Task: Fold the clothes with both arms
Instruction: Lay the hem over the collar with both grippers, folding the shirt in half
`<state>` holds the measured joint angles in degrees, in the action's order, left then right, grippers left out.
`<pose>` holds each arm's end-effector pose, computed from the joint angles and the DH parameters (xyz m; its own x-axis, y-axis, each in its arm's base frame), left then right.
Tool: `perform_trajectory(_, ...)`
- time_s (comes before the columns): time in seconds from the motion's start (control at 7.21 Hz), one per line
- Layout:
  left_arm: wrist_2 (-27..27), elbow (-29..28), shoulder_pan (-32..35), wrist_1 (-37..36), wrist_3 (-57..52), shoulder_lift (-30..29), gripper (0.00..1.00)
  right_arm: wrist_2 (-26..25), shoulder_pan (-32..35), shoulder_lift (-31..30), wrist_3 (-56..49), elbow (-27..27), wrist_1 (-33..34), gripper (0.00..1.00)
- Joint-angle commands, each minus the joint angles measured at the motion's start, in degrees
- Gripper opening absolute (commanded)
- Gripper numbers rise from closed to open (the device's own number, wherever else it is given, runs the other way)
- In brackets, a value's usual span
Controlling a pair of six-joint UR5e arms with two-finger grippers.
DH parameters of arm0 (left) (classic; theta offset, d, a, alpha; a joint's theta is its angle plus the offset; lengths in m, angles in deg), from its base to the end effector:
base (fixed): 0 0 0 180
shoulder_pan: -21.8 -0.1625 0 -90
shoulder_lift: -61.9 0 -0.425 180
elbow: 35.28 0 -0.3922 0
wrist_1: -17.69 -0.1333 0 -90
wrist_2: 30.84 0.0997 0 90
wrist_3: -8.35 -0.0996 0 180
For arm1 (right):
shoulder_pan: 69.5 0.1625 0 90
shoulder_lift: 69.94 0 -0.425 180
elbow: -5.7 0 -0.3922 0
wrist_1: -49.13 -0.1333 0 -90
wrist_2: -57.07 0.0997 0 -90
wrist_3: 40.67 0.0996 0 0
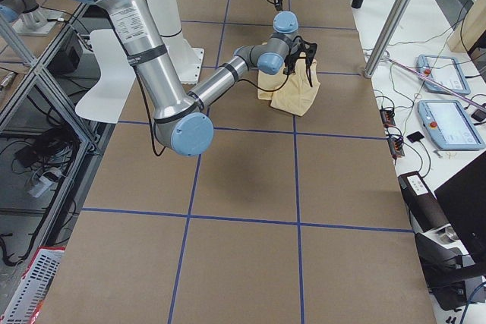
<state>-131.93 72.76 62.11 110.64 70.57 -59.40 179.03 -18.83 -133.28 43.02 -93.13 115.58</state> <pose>0.3949 -0.4847 0.2090 0.6545 0.0446 -0.7548 0.2416 0.9336 0.2646 -0.3394 -0.5413 0.2726 0.3646 0.2978 0.8823 -0.3305 0.9272 -0.1764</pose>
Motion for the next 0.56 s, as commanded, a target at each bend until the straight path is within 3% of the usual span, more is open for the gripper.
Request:
perform_trajectory(0.0,0.01,-3.87,0.03,3.63,0.01,-0.34,0.00,0.03,0.04,3.82,-0.19,5.29,-0.18,0.00)
perform_trajectory(0.42,0.10,-12.38,1.34,15.04,0.71,-1.92,0.00,-0.15,0.03,5.42,-4.38,11.36,-0.62,0.00)
